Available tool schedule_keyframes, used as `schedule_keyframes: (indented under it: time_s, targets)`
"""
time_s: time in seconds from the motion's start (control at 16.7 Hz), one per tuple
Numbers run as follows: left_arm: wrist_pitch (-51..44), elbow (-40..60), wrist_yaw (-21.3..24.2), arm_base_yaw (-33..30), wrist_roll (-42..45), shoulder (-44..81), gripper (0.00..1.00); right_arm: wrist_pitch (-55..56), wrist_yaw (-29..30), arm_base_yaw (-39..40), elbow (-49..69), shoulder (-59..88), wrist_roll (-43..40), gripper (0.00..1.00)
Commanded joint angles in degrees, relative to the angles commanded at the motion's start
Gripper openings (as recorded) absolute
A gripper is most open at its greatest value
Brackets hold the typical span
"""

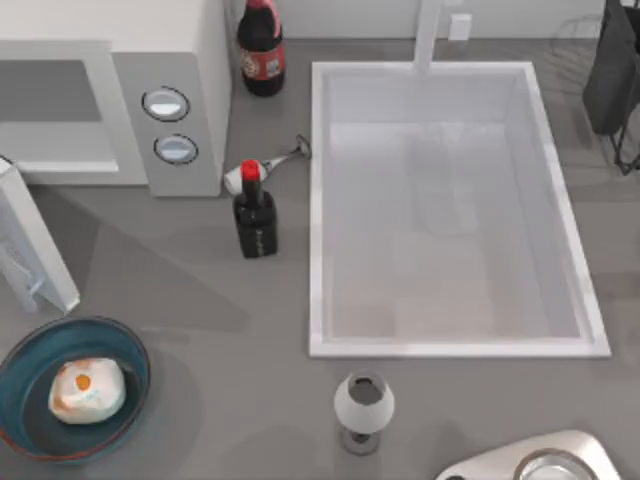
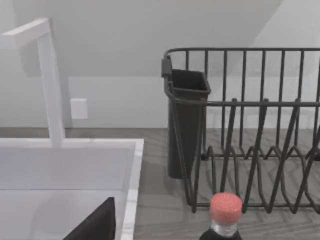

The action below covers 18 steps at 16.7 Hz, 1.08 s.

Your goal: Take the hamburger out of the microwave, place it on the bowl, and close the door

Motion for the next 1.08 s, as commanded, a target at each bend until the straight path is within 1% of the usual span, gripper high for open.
schedule_keyframes:
  time_s: [0.24, 0.36, 0.54, 0.84, 0.96, 1.08]
  targets:
    - [-0.12, 0.11, 0.14, 0.09, -0.10, 0.22, 0.00, 0.00, 0.00, 0.00, 0.00, 0.00, 0.00, 1.00]
    - [-0.08, -0.29, -1.44, -1.91, -1.83, -0.41, 0.00, 0.00, 0.00, 0.00, 0.00, 0.00, 0.00, 1.00]
    - [0.07, -1.60, -6.38, -9.23, -7.23, -2.52, 0.00, 0.00, 0.00, 0.00, 0.00, 0.00, 0.00, 1.00]
    - [0.45, -4.58, -16.83, -25.70, -18.71, -7.63, 0.00, 0.00, 0.00, 0.00, 0.00, 0.00, 0.00, 1.00]
    - [0.57, -5.46, -19.80, -29.39, -21.94, -9.21, 0.00, 0.00, 0.00, 0.00, 0.00, 0.00, 0.00, 1.00]
    - [0.62, -5.81, -20.93, -30.63, -23.15, -9.84, 0.00, 0.00, 0.00, 0.00, 0.00, 0.00, 0.00, 1.00]
